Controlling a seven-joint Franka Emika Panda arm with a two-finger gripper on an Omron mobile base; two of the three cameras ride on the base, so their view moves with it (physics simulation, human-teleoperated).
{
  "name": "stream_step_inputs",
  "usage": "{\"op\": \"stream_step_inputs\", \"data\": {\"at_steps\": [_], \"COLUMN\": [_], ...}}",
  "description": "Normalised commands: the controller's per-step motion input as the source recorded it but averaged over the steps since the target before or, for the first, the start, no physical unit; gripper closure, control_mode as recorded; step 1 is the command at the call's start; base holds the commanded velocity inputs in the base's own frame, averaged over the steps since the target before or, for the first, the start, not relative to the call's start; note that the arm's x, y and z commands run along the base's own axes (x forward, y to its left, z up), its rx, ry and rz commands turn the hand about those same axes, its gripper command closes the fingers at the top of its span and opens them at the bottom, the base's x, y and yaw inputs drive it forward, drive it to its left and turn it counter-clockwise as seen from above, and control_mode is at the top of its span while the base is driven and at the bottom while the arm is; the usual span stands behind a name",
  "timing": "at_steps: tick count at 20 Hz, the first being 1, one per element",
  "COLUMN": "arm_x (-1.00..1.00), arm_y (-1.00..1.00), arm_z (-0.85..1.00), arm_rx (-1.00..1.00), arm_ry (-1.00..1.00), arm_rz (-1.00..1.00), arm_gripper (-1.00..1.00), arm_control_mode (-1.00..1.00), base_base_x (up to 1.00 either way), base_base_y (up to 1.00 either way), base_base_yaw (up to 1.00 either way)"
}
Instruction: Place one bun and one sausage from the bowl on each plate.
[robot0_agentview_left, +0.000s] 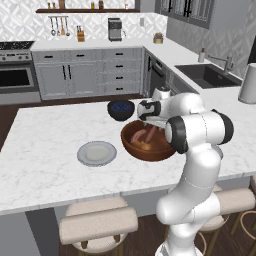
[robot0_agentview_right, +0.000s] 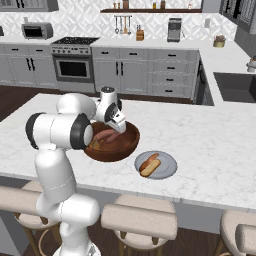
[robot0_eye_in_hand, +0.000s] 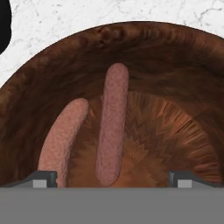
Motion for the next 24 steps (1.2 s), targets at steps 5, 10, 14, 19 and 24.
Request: {"op": "stream_step_inputs", "data": {"at_steps": [5,10,14,19,24], "arm_x": [0.01,0.00,0.00,0.00,0.00], "arm_y": [-0.02,0.00,0.00,0.00,0.00], "arm_z": [-0.41,-0.29,-0.18,-0.29,-0.32], "arm_rx": [0.03,0.01,0.00,0.00,0.00], "arm_ry": [0.00,0.00,0.00,0.00,0.00], "arm_rz": [0.00,0.00,0.00,0.00,0.00], "arm_gripper": [-1.00,-1.00,-1.00,-1.00,-1.00], "arm_control_mode": [-1.00,-1.00,-1.00,-1.00,-1.00], "base_base_x": [0.00,0.00,0.00,0.00,0.00], "base_base_y": [0.00,0.00,0.00,0.00,0.00], "base_base_yaw": [0.00,0.00,0.00,0.00,0.00]}}
